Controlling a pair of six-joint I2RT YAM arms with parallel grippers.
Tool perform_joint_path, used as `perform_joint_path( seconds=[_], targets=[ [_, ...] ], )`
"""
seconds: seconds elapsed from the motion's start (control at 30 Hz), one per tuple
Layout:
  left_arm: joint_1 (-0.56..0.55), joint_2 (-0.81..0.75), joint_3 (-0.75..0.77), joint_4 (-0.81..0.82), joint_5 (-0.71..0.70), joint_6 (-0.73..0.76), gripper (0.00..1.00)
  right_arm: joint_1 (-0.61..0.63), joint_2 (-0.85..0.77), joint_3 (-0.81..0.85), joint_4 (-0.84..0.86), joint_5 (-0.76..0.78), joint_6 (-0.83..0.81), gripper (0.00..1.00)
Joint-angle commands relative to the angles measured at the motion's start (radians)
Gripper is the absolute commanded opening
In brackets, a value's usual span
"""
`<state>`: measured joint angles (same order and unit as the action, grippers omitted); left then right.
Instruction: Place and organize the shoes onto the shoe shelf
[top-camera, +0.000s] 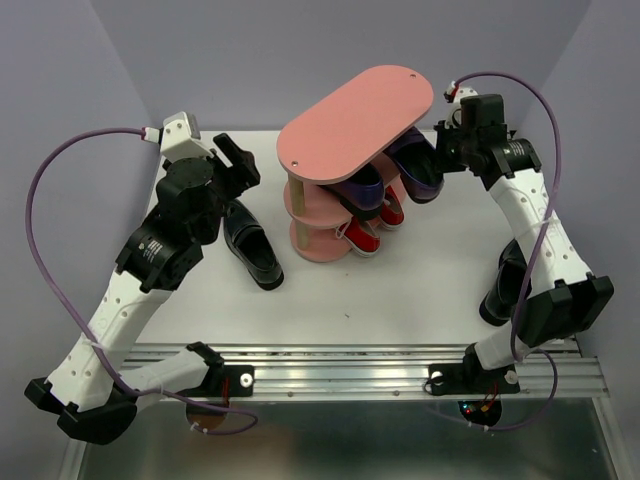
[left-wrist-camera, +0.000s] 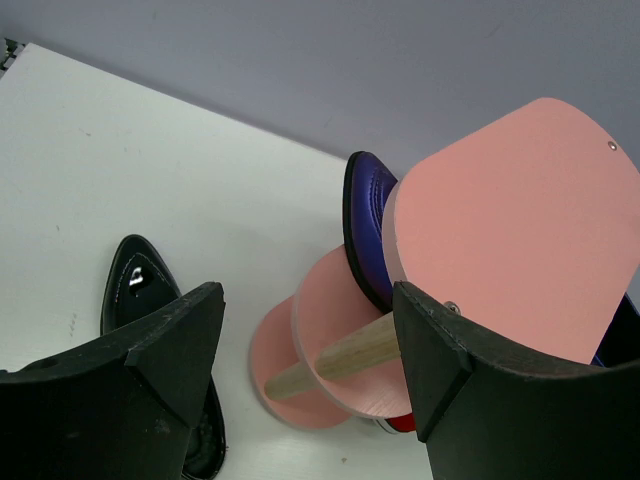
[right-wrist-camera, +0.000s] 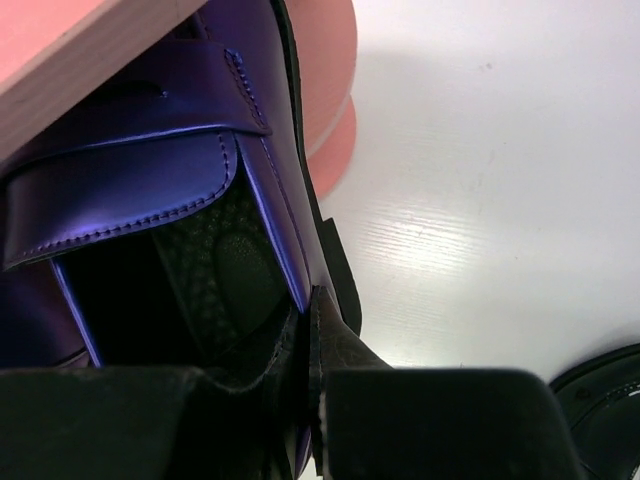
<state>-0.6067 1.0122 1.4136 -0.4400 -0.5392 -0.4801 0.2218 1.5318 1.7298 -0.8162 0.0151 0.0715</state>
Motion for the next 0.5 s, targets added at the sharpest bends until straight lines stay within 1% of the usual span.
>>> perform_joint_path(
  seconds=[0.0, 0.23, 0.47],
  targets=[
    [0.005, -0.015, -0.016, 0.026, -0.022, 0.000, 0.79, -0.006, -0.006, 0.099, 0.117, -0.083, 0.008, 0.01],
    [0.008, -0.014, -0.024, 0.030, -0.021, -0.005, 0.79, -0.006, -0.015, 0.071, 0.192, -0.102, 0.001, 0.01],
    [0.008, -0.007, -0.024, 0.030, -0.018, -0.011, 0.79, -0.006, 0.034, 0.103, 0.195, -0.125, -0.013, 0.01]
  ],
)
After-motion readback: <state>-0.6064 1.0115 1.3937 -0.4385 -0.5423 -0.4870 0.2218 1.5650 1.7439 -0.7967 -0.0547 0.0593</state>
